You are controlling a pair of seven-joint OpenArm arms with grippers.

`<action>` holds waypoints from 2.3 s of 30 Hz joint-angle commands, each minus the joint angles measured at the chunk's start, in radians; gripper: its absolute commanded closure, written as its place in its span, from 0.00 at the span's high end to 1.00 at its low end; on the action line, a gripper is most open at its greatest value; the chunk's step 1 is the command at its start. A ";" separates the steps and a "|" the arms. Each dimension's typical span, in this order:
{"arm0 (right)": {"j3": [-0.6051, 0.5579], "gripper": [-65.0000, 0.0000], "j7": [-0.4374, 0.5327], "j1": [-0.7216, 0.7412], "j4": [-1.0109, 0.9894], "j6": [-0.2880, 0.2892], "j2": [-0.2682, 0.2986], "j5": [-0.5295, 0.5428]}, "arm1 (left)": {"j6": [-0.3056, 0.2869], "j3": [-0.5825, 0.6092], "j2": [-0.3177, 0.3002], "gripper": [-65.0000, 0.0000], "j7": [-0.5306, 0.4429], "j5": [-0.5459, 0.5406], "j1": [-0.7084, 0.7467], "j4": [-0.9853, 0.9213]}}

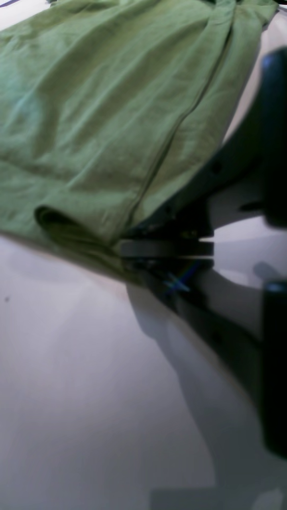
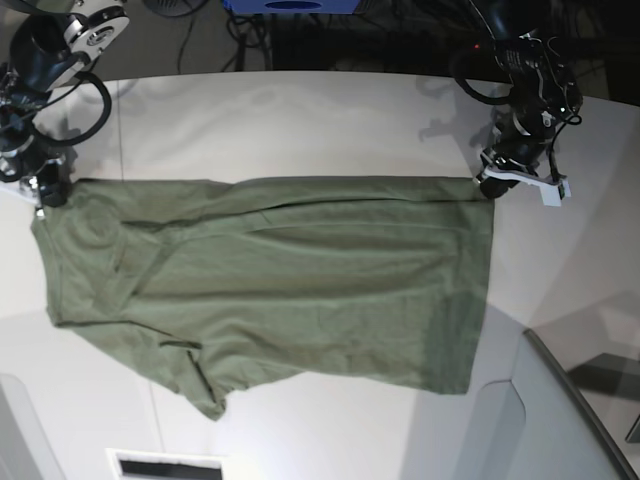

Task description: Layout the t-shirt on the table in an organized manner, then fold the t-shirt properly

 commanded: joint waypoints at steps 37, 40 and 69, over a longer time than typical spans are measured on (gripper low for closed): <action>-0.004 0.01 -0.030 0.005 -0.003 -0.025 0.001 -0.049 | -0.004 0.053 0.021 0.00 -0.018 -0.002 -0.176 -0.103; -0.004 0.01 -0.030 0.008 -0.003 -0.025 0.001 -0.049 | -0.004 0.055 0.020 0.00 -0.018 -0.002 -0.198 -0.143; -0.004 0.01 -0.030 0.006 -0.003 -0.025 0.001 -0.051 | -0.008 0.015 0.013 0.00 0.091 -0.097 0.108 0.353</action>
